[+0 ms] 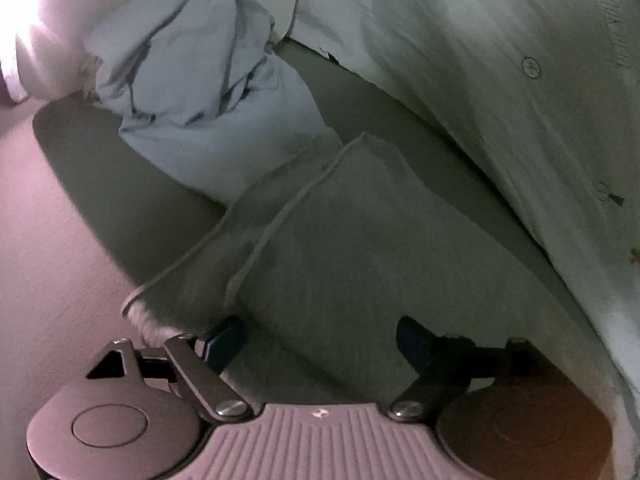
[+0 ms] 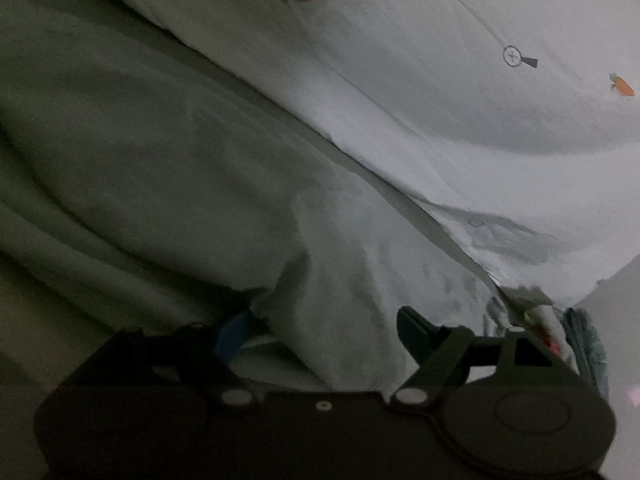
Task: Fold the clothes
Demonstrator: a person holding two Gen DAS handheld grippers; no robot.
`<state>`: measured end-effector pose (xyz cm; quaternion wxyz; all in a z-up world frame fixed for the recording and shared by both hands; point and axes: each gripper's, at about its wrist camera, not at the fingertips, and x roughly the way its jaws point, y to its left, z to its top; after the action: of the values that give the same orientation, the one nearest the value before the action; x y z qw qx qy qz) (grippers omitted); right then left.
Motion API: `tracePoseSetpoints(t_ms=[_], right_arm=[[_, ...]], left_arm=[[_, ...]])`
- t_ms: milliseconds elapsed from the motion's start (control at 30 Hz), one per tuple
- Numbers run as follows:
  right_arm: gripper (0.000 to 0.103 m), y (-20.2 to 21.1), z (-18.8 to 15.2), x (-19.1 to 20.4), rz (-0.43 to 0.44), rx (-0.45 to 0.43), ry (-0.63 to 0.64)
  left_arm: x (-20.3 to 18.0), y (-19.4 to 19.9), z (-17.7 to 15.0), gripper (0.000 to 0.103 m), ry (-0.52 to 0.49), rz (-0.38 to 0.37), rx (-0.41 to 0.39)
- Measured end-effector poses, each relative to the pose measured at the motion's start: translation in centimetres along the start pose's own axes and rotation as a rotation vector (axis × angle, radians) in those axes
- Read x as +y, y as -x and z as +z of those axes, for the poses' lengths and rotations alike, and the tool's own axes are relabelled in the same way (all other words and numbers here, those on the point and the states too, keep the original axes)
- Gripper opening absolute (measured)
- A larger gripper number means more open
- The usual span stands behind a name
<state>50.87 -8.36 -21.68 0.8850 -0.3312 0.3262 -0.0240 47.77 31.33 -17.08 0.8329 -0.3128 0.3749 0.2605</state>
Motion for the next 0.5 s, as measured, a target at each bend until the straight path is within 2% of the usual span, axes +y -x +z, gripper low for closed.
tracePoseSetpoints(t_ms=[33, 100, 167, 200, 267, 300, 500], right_arm=[[0.081, 0.0, 0.0, 0.1, -0.009, 0.001, 0.001], [0.081, 0.0, 0.0, 0.5, -0.023, -0.003, 0.015], [0.081, 0.0, 0.1, 0.9, -0.036, -0.006, 0.03], [0.081, 0.0, 0.2, 0.9, -0.039, -0.007, 0.033], [0.081, -0.1, 0.2, 1.0, -0.044, -0.002, 0.032], [0.081, -0.2, 0.2, 1.0, -0.044, -0.001, 0.032], [0.081, 0.1, -0.1, 1.1, -0.044, -0.005, 0.052]], left_arm=[[-0.3, -0.2, 0.1, 0.082, -0.004, 0.012, -0.002], [-1.0, -0.3, 0.3, 0.061, -0.014, 0.06, -0.001], [-1.1, -0.4, 0.5, 0.051, -0.015, 0.102, -0.004], [-1.0, -0.4, 0.5, 0.038, -0.009, 0.11, -0.005], [-0.4, -0.6, 0.6, 0.02, 0.01, 0.123, -0.006], [-0.2, -0.6, 0.6, 0.016, 0.016, 0.134, -0.01], [-0.1, 0.4, 0.5, 0.015, -0.027, 0.15, -0.03]])
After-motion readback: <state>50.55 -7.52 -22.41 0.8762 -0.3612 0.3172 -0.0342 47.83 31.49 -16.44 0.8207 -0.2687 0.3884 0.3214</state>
